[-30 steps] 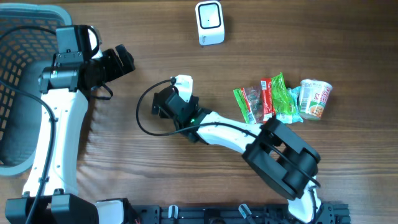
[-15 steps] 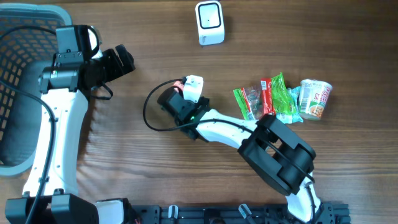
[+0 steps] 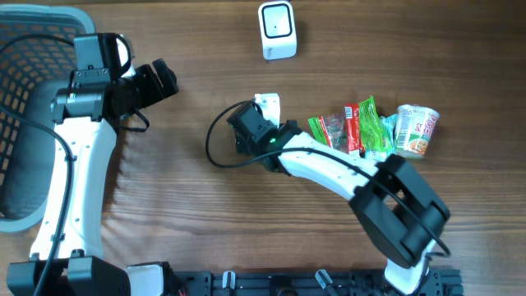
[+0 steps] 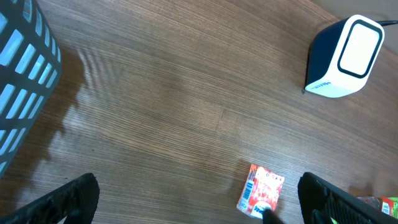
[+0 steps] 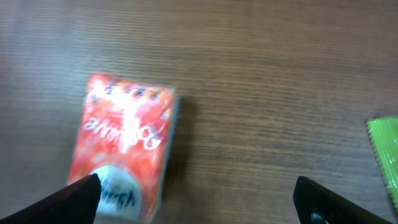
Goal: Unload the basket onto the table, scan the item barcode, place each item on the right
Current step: 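Lift and rotate the tissue packet in the right gripper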
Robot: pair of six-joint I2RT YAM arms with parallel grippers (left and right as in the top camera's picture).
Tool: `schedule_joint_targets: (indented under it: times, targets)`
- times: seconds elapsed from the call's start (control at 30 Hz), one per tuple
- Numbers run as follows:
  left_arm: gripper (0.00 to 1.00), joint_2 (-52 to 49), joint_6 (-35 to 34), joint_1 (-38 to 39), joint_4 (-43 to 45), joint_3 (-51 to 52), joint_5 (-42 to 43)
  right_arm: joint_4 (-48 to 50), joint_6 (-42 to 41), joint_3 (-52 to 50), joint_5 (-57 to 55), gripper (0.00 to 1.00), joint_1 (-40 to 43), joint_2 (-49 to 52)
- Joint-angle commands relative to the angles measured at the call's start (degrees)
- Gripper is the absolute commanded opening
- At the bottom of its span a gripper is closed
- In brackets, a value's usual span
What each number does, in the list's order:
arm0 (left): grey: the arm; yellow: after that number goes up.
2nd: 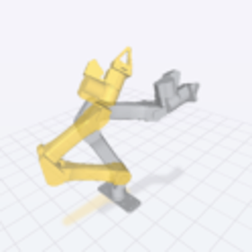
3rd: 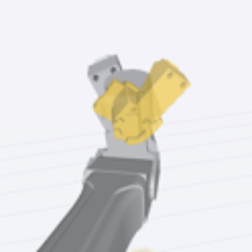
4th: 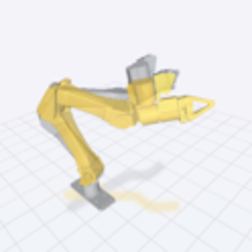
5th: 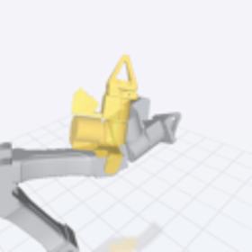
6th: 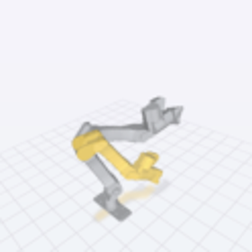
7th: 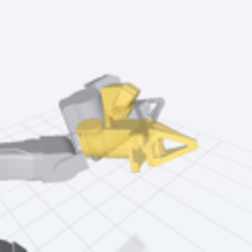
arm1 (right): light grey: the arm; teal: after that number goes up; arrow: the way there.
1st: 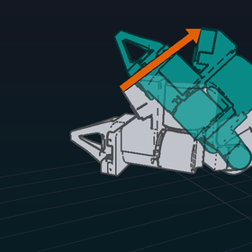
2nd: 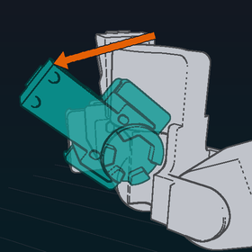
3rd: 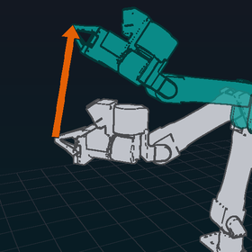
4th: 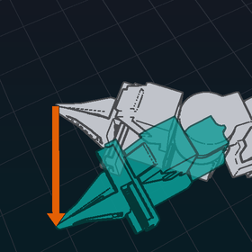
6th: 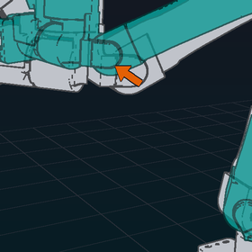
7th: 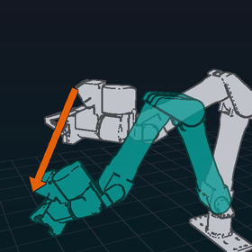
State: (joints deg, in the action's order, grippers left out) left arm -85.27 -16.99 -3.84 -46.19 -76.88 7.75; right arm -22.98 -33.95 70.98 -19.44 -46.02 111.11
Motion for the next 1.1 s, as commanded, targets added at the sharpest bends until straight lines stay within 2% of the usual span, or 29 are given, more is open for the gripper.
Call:
schedule_joint_targets:
  times: [0.0,0.17,0.23,0.3,0.33,0.37,0.5,0.63,1.07]
  targets:
    - [1.0,0.42,0.72,-0.42,0.15,-0.33,-0.15,-1.75,13.46,-0.48,14.08,1.0,2.84,-6.25]
    - [1.0,0.42,0.72,-0.42,0.13,-0.33,-0.15,0.31,14.21,-0.48,40.0,1.0,11.67,-11.41]
    - [1.0,0.42,0.72,-0.42,0.13,-0.33,-0.15,1.55,10.67,-0.52,42.18,0.96,13.38,-11.52]
    - [1.0,0.42,0.72,-0.42,0.13,-0.33,-0.15,3.28,9.86,-1.09,41.27,0.79,13.46,-11.21]
    - [1.0,0.42,0.72,-0.42,0.13,-0.33,-0.15,4.39,9.77,-1.84,40.46,0.51,13.18,-10.75]
    - [1.0,0.42,0.72,-0.42,0.15,-0.33,-0.15,5.4,9.73,-2.29,40.02,0.41,12.83,-9.97]
    - [1.0,0.42,0.72,-0.42,0.13,-0.33,-0.15,5.97,4.59,-2.38,36.81,0.49,12.66,-5.88]
    - [1.0,0.42,0.72,-0.42,0.13,-0.33,-0.15,9.03,3.52,-2.38,37.99,0.5,12.66,-1.11]
    - [1.0,0.42,0.72,-0.42,0.13,-0.33,-0.15,12.94,0.35,-2.45,39.21,0.36,12.26,5.73]
